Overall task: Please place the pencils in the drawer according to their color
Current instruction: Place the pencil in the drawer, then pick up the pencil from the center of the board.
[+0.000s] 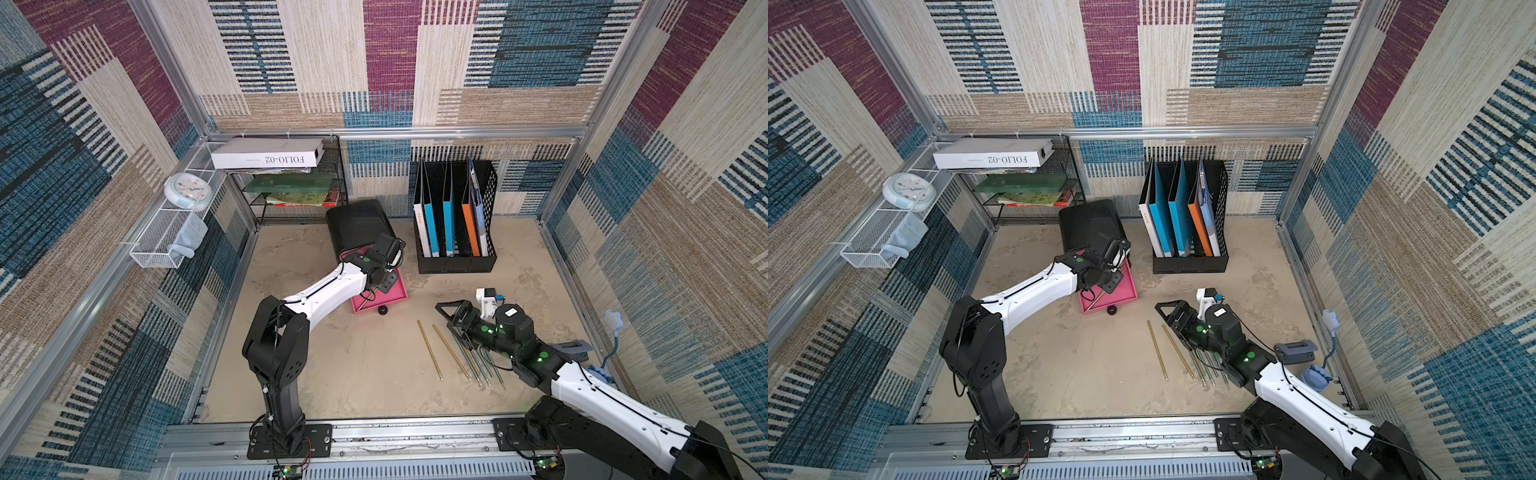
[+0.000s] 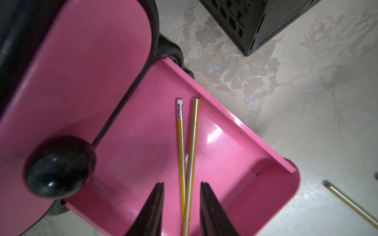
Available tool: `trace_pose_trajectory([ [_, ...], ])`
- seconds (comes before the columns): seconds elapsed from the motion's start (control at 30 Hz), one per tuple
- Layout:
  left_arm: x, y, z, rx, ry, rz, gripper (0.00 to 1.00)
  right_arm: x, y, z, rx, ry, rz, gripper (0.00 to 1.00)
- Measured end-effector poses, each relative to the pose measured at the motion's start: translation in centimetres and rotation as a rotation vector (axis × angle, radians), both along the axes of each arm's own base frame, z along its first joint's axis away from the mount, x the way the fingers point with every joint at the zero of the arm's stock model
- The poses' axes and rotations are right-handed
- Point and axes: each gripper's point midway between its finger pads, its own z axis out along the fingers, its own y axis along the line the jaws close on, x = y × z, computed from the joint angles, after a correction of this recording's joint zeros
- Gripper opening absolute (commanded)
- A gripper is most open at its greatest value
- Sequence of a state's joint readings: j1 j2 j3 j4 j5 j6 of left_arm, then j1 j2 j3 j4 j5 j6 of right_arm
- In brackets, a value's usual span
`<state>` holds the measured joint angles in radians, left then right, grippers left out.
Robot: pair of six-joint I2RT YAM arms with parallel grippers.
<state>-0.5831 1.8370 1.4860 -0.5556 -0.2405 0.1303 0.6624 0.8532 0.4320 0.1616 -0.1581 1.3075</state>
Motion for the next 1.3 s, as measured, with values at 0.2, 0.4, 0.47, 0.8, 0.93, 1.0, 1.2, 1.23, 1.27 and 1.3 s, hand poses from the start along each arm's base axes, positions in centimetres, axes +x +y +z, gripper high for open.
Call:
trace_pose_trajectory([
  [0.2,0.0,-0.2,3.1,-0.061,-0.029,0.039,0.36,-0.1,-0.3,0.2,-0.003,-0.008,-0.011,0.99],
  [0.4,-2.1,0.0,7.0,-0.212,-0.036,0.136,0.37,-0.2,-0.6,0.2,-0.033,-0.015,-0.007,0.99],
  [0.47,-3.7,0.0,7.1,-0.274,-0.004,0.174,0.37,-0.3,-0.6,0.0,-0.047,-0.011,-0.002,0.99],
  [0.8,-13.5,-1.1,3.3,-0.491,0.235,0.481,0.38,-1.3,-0.4,-1.6,-0.137,0.031,0.075,0.99],
  [0.93,-16.6,-2.4,1.2,-0.525,0.321,0.611,0.38,-1.7,-0.6,-2.1,-0.18,0.044,0.096,0.99],
  [1.0,-18.0,-3.8,0.3,-0.534,0.357,0.664,0.38,-2.0,-0.9,-2.5,-0.202,0.053,0.103,0.99],
  [1.2,-19.4,-8.4,-2.2,-0.522,0.418,0.758,0.38,-3.1,-1.8,-3.8,-0.241,0.088,0.111,0.99],
  [1.23,-19.4,-9.1,-2.7,-0.52,0.424,0.769,0.38,-3.4,-2.0,-4.0,-0.246,0.095,0.111,0.99],
  [1.27,-19.5,-9.9,-3.3,-0.512,0.431,0.777,0.38,-3.6,-2.2,-4.1,-0.25,0.099,0.111,0.99],
  [1.3,-19.5,-10.6,-3.8,-0.506,0.436,0.788,0.38,-3.8,-2.5,-4.2,-0.255,0.105,0.11,0.99],
])
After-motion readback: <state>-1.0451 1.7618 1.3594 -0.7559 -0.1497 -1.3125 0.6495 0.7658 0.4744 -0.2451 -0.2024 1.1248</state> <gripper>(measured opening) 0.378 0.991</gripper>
